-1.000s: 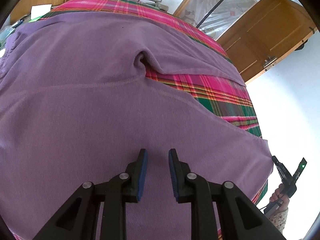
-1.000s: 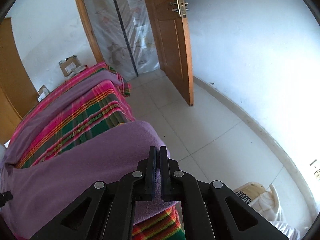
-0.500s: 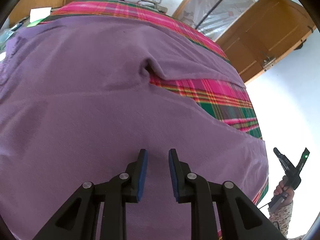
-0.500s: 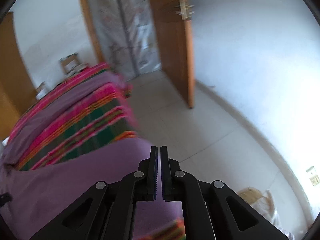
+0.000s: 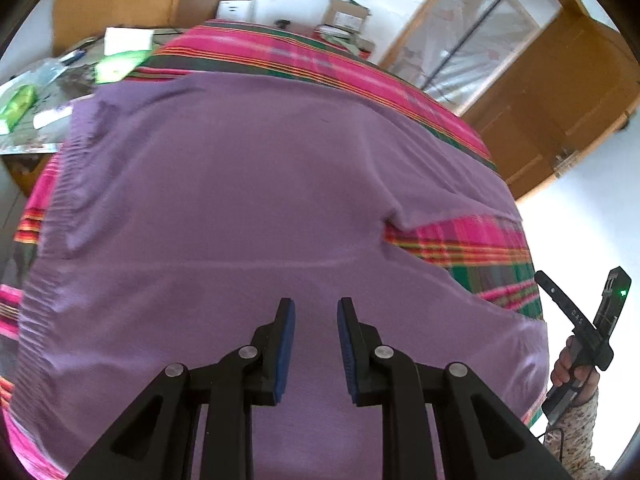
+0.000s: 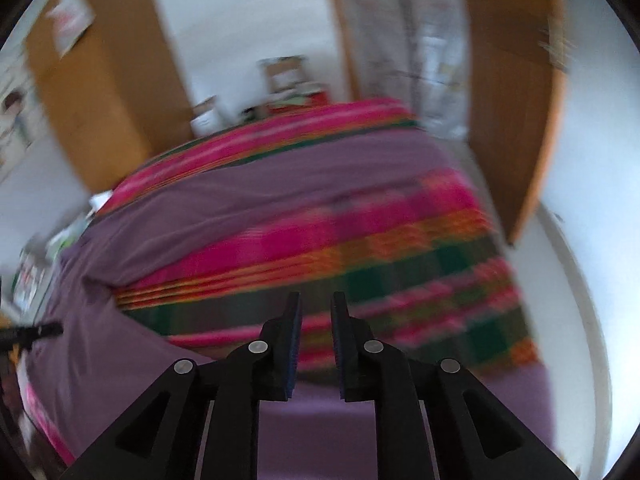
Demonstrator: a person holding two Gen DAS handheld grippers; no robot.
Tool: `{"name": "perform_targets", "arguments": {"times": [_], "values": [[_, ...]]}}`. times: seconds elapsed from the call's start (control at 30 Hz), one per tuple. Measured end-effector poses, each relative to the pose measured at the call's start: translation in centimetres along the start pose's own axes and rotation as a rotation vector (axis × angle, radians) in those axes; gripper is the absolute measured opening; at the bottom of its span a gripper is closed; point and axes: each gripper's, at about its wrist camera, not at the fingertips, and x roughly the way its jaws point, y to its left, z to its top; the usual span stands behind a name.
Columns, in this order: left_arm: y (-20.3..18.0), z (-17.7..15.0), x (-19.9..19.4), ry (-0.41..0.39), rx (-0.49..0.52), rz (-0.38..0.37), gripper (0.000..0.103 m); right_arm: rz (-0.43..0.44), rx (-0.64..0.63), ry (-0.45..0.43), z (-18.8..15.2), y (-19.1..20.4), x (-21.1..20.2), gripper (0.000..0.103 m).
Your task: Fold clothes
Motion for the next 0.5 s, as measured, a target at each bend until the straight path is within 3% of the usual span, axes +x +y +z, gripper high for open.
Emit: {"name": "perform_targets", "arguments": {"times": [0.3,0.5], "values": [[4.0,2.3,-1.9,-0.040,-0.093,0.045,0.022,0.204,-0.218,0.088,3.5,10.1,7.3,0.029],[5.0,4.8,-5.2,-0.085,-0.024,0.202,0.022,0.328,-0.353,0.141,4.4,16.5,11.5,0.030]]}}
